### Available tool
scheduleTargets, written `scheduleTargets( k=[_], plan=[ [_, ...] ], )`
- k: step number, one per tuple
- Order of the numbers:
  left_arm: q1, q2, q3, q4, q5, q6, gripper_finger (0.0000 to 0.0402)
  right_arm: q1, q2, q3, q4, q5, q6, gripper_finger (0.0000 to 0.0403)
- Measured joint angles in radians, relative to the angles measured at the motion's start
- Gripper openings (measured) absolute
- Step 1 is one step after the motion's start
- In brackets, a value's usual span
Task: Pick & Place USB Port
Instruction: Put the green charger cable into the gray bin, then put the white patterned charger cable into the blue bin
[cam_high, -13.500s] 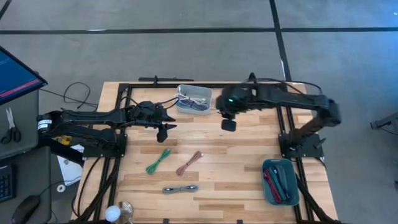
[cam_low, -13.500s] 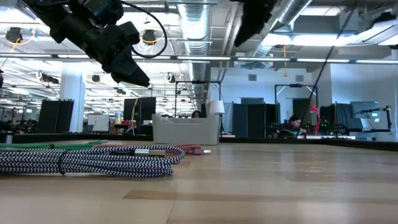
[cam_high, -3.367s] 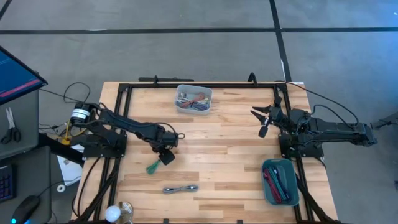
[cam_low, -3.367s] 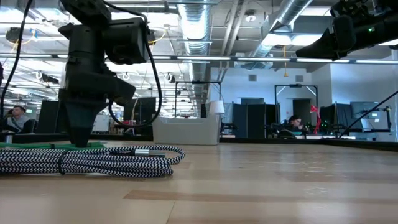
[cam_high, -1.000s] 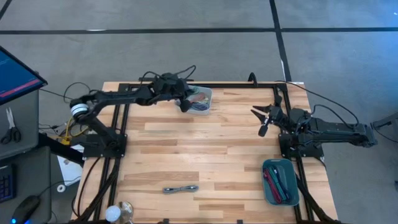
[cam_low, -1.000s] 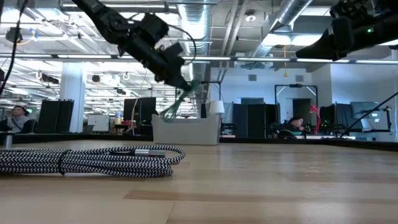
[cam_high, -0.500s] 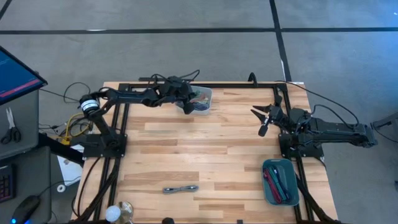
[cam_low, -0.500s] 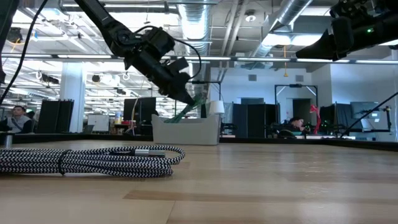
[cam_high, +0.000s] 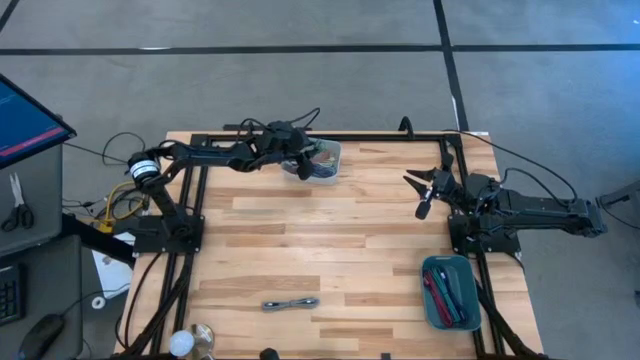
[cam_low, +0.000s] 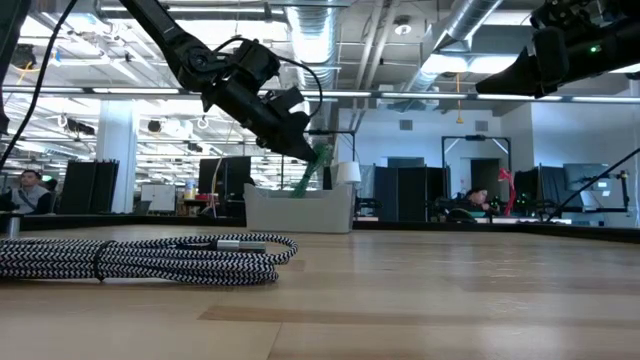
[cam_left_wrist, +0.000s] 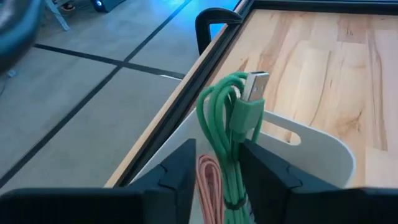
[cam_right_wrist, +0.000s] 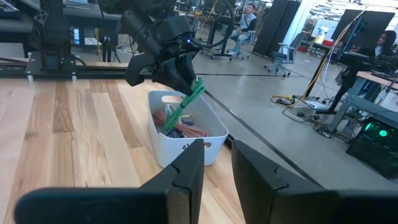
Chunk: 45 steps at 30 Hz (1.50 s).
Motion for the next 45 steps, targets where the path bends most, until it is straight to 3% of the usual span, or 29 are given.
scheduleTargets(
  k=[14, 24, 32, 36, 42, 45],
  plan=[
    [0.0, 0.0, 0.0, 0.0, -0.066, -0.001, 0.0175, 0.0, 0.0, 0.0, 0.0, 0.0, 0.0, 0.0075],
    [-0.024, -0.04, -0.001, -0.037, -0.048, -0.04, 0.0154, 0.0, 0.0, 0.0, 0.0, 0.0, 0.0, 0.0075],
    [-0.129, -0.242, -0.002, -0.351, -0.018, -0.053, 0.0119, 0.0, 0.001, 0.0, 0.001, -0.003, 0.014, 0.0075],
    [-0.185, -0.342, -0.056, -0.403, -0.018, -0.053, 0.0104, 0.001, 0.021, 0.0, 0.034, -0.09, 0.098, 0.0075],
    [-0.243, -0.487, -0.179, -0.405, -0.016, -0.053, 0.0097, 0.022, 0.103, 0.0, 0.252, -0.305, 0.171, 0.0075],
    [-0.264, -0.56, -0.229, -0.406, -0.017, -0.054, 0.0097, 0.058, 0.187, 0.001, 0.315, -0.335, 0.21, 0.0075]
  ],
)
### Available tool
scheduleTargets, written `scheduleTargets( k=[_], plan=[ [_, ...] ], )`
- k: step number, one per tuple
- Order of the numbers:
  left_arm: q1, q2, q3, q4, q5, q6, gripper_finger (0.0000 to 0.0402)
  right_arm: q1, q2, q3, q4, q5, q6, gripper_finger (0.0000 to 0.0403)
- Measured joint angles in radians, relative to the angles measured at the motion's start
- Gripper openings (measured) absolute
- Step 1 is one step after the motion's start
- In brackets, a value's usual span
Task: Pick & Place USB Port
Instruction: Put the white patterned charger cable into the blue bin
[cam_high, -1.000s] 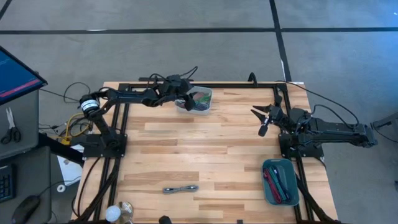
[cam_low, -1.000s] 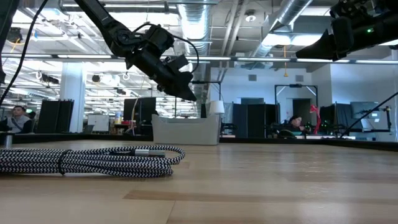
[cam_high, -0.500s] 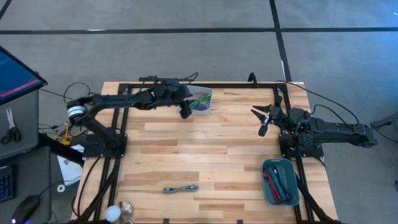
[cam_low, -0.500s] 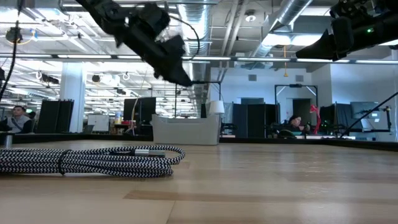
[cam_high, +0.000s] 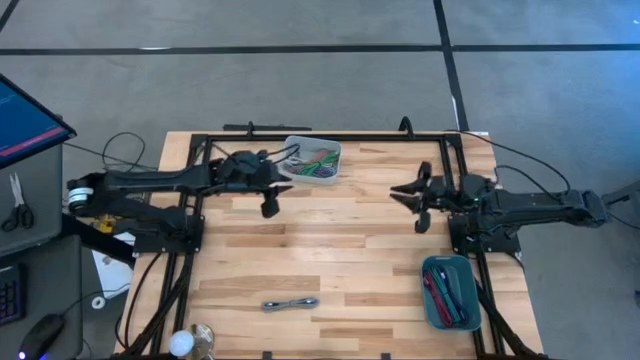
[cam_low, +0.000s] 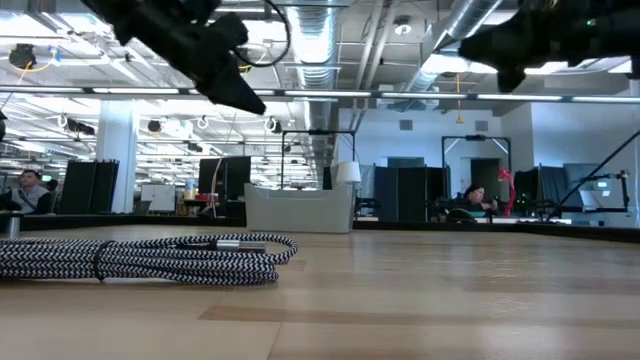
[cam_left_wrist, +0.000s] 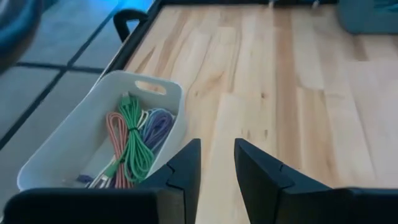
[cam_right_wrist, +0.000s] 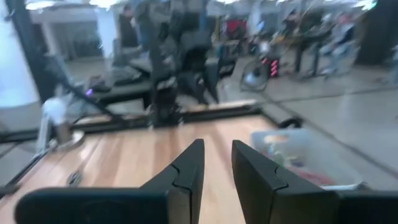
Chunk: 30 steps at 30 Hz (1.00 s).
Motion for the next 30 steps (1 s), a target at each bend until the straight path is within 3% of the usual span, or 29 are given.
scheduleTargets(
  k=[6, 10, 13, 16, 25, 30],
  plan=[
    [-0.038, -0.132, -0.072, 0.002, 0.002, -0.063, 0.0097, 0.087, 0.179, 0.0, 0.146, -0.003, 0.001, 0.0075],
    [-0.075, -0.186, -0.105, 0.008, 0.084, -0.126, 0.0097, 0.142, 0.257, 0.0, 0.266, -0.002, 0.0, 0.0075],
    [-0.138, -0.194, -0.114, 0.007, 0.153, -0.173, 0.0097, 0.168, 0.287, 0.0, 0.349, -0.001, -0.036, 0.0075],
    [-0.235, -0.179, -0.114, 0.011, 0.158, -0.204, 0.0097, 0.183, 0.294, 0.0, 0.405, 0.002, -0.058, 0.0075],
    [-0.533, -0.048, -0.113, 0.044, -0.058, -0.328, 0.0097, 0.19, 0.29, 0.0, 0.437, 0.002, -0.059, 0.0075],
    [-0.63, 0.05, -0.108, 0.085, -0.089, -0.476, 0.0097, 0.19, 0.29, 0.0, 0.439, 0.002, -0.032, 0.0075]
  ],
)
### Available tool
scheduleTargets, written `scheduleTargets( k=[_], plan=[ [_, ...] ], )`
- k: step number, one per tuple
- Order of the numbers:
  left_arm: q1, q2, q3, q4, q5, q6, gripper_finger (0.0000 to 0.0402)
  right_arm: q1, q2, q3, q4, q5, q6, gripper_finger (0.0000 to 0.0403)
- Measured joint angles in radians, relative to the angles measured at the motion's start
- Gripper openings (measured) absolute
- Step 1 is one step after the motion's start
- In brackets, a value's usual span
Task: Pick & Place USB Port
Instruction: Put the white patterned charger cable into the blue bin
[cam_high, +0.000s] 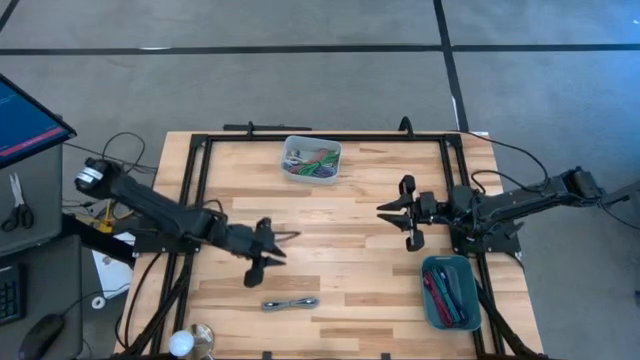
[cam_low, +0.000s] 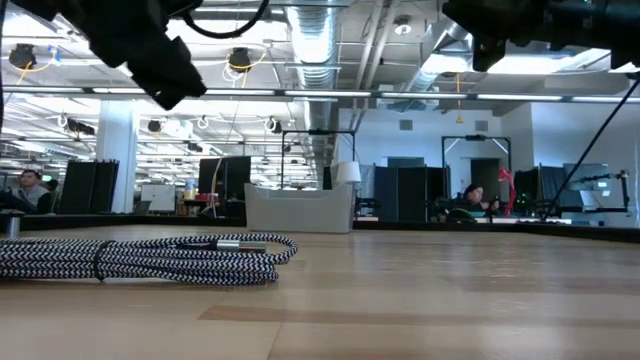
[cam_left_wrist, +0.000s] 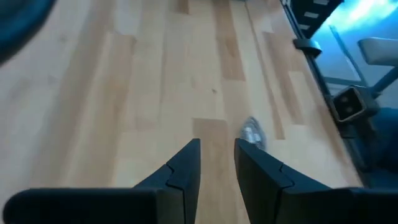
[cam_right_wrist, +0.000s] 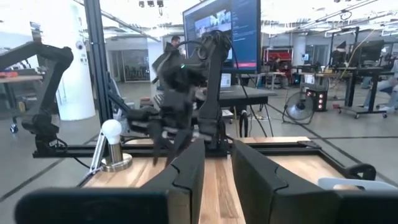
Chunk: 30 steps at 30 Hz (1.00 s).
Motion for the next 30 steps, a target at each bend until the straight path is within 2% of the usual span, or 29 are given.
scheduleTargets(
  k=[3, 7, 11, 15, 18, 23, 30],
  plan=[
    [-0.037, 0.062, 0.023, 0.008, -0.001, -0.06, 0.0097, 0.0, 0.0, 0.0, 0.001, 0.0, 0.013, 0.0075],
    [-0.071, 0.151, 0.072, 0.011, -0.001, -0.062, 0.0097, 0.0, 0.0, 0.0, 0.001, -0.002, 0.015, 0.0075],
    [-0.097, 0.24, 0.13, 0.012, -0.005, -0.006, 0.0097, 0.005, 0.0, 0.0, 0.0, -0.005, 0.015, 0.0075],
    [-0.116, 0.301, 0.19, 0.004, -0.061, 0.108, 0.0097, 0.02, 0.0, 0.0, -0.002, -0.007, 0.015, 0.0075],
    [-0.116, 0.316, 0.225, -0.068, -0.078, 0.128, 0.0097, 0.031, 0.0, 0.0, -0.003, -0.007, 0.015, 0.0075],
    [-0.116, 0.321, 0.237, -0.19, -0.072, 0.001, 0.0097, 0.039, 0.0, 0.0, -0.006, -0.004, 0.001, 0.0075],
    [-0.118, 0.321, 0.237, -0.206, 0.047, -0.141, 0.0097, 0.029, 0.0, 0.0, -0.003, 0.0, -0.001, 0.0075]
  ],
)
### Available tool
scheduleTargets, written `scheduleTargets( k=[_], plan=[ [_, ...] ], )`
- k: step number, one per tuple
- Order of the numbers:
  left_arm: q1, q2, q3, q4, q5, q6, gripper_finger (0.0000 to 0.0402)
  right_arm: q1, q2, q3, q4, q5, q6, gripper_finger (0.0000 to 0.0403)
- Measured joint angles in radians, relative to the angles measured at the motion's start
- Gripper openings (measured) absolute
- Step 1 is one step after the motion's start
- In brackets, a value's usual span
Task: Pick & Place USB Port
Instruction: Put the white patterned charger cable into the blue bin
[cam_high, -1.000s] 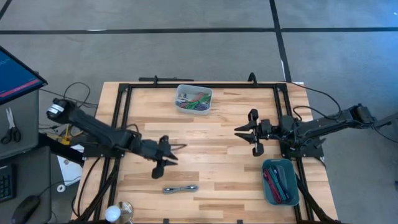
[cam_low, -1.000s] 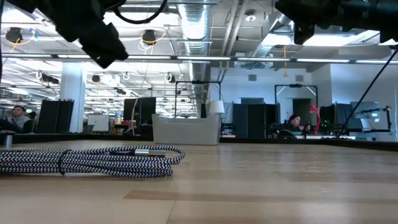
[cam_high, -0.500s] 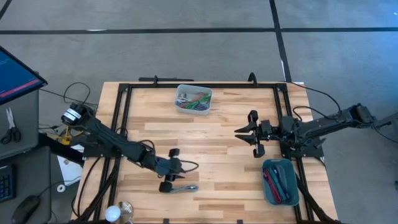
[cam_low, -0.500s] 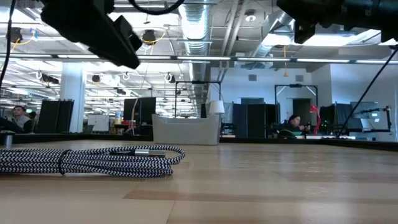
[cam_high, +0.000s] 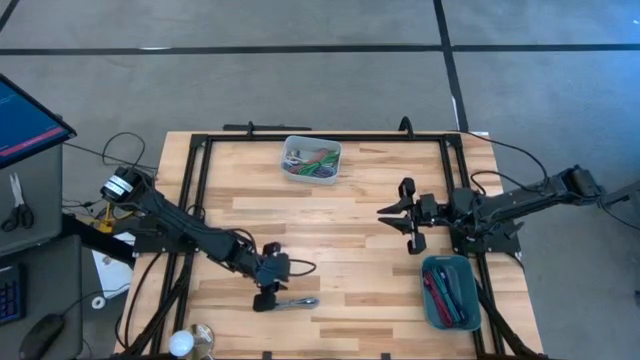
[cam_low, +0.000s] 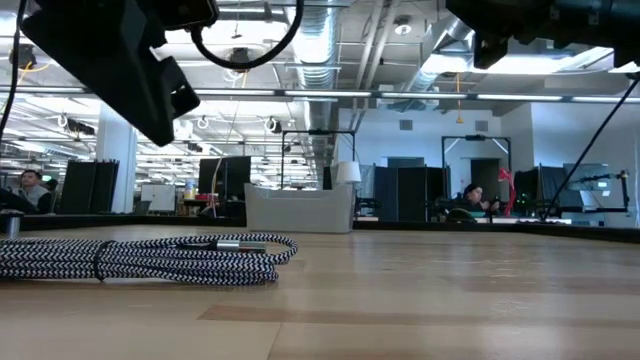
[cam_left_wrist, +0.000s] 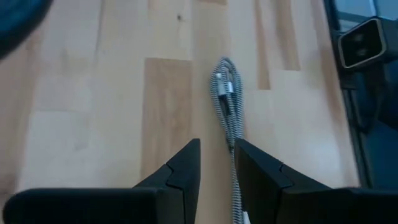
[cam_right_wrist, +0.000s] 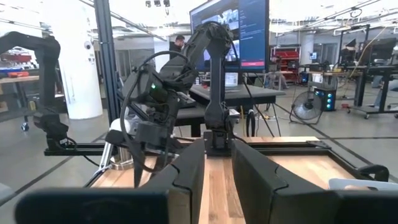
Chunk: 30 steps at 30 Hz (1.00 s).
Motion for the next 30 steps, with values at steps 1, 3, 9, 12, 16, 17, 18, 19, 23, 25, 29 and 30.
scheduleTargets(
  k=[1, 3, 9, 12, 16, 17, 18, 19, 23, 25, 29, 30],
  plan=[
    [-0.001, 0.0, 0.0, 0.0, 0.009, -0.008, 0.0097, 0.0, 0.0, 0.0, 0.0, 0.0, 0.0, 0.0075],
    [-0.001, 0.0, 0.0, 0.001, 0.037, -0.016, 0.0097, 0.0, 0.0, 0.0, -0.001, 0.0, 0.0, 0.0075],
    [0.006, -0.002, 0.0, 0.08, 0.064, 0.04, 0.0097, 0.0, 0.0, 0.0, -0.003, 0.0, -0.003, 0.0075],
    [0.008, -0.002, 0.0, 0.144, 0.062, 0.045, 0.0097, 0.0, 0.0, 0.0, -0.003, 0.0, -0.003, 0.0075],
    [0.029, -0.002, 0.0, 0.265, 0.017, 0.071, 0.0097, 0.0, 0.0, 0.0, -0.004, 0.0, -0.003, 0.0075],
    [0.034, -0.002, 0.0, 0.289, 0.01, 0.061, 0.0097, 0.0, 0.0, 0.0, -0.004, 0.0, -0.003, 0.0075],
    [0.038, -0.002, 0.0, 0.313, 0.009, 0.048, 0.0097, 0.0, 0.0, 0.0, -0.004, 0.0, -0.003, 0.0075],
    [0.038, -0.003, 0.0, 0.33, 0.011, 0.041, 0.0097, 0.0, 0.0, 0.0, -0.004, 0.0, -0.003, 0.0075],
    [0.035, -0.003, 0.0, 0.325, -0.003, 0.041, 0.0097, 0.0, 0.0, 0.0, -0.004, 0.0, -0.003, 0.0075],
    [0.037, -0.003, 0.0, 0.317, -0.027, 0.042, 0.0097, 0.0, 0.0, 0.0, -0.004, 0.0, -0.003, 0.0075],
    [0.036, -0.002, 0.0, 0.263, -0.075, 0.045, 0.0097, 0.0, 0.0, 0.0, -0.004, 0.0, -0.003, 0.0075],
    [0.036, -0.002, 0.0, 0.24, -0.087, 0.045, 0.0097, 0.0, 0.0, 0.0, -0.004, 0.0, -0.003, 0.0075]
  ],
)
